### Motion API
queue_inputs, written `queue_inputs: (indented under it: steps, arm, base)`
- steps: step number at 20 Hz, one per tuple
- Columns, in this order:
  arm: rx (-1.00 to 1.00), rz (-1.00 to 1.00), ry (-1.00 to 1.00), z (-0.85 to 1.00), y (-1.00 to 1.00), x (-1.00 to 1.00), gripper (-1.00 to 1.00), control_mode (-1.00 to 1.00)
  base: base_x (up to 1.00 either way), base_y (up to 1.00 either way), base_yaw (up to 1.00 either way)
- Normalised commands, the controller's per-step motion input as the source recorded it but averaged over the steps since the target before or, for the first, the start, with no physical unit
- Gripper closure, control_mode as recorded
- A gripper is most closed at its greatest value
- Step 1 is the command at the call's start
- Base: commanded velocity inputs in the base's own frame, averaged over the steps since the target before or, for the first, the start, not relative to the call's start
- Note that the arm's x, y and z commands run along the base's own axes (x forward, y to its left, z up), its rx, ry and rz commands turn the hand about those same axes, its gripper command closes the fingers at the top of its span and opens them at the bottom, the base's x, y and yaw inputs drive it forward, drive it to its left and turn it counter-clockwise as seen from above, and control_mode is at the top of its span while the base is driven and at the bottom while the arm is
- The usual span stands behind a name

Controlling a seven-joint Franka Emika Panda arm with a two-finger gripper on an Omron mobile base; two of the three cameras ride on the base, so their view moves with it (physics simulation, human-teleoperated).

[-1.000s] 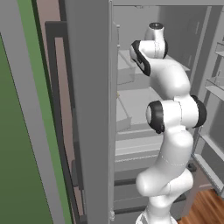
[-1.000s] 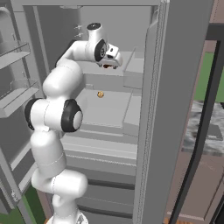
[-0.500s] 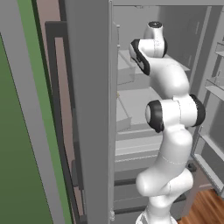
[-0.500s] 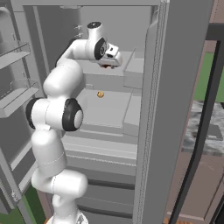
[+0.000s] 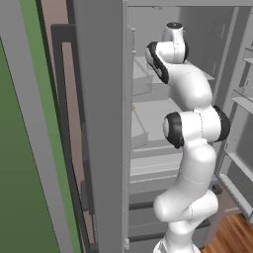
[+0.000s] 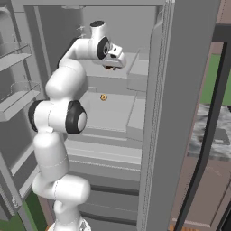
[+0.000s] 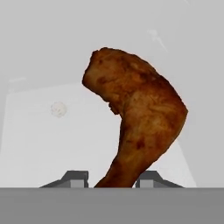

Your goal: Take the chicken drumstick from the fridge and place it on the digital scale on the counter by the fridge. Wait a few seconds for a reading, then move it to the plate on the dining counter.

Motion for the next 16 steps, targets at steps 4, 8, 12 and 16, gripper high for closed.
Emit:
queue_inputs:
  steps: [4, 8, 12, 16]
  arm:
    - [0.0, 0.0, 0.0, 0.0, -0.01, -0.1, 1.0, -1.0]
    - [0.0, 0.0, 0.0, -0.03, -0.06, -0.45, 1.0, -1.0]
    - [0.01, 0.01, -0.06, -0.27, 0.0, -0.53, 1.0, -1.0]
    - [0.02, 0.02, -0.14, -0.13, 0.0, -0.53, 1.0, -1.0]
  base:
    - [0.0, 0.0, 0.0]
    - [0.0, 0.0, 0.0]
    - [0.0, 0.0, 0.0]
    - [0.0, 0.0, 0.0]
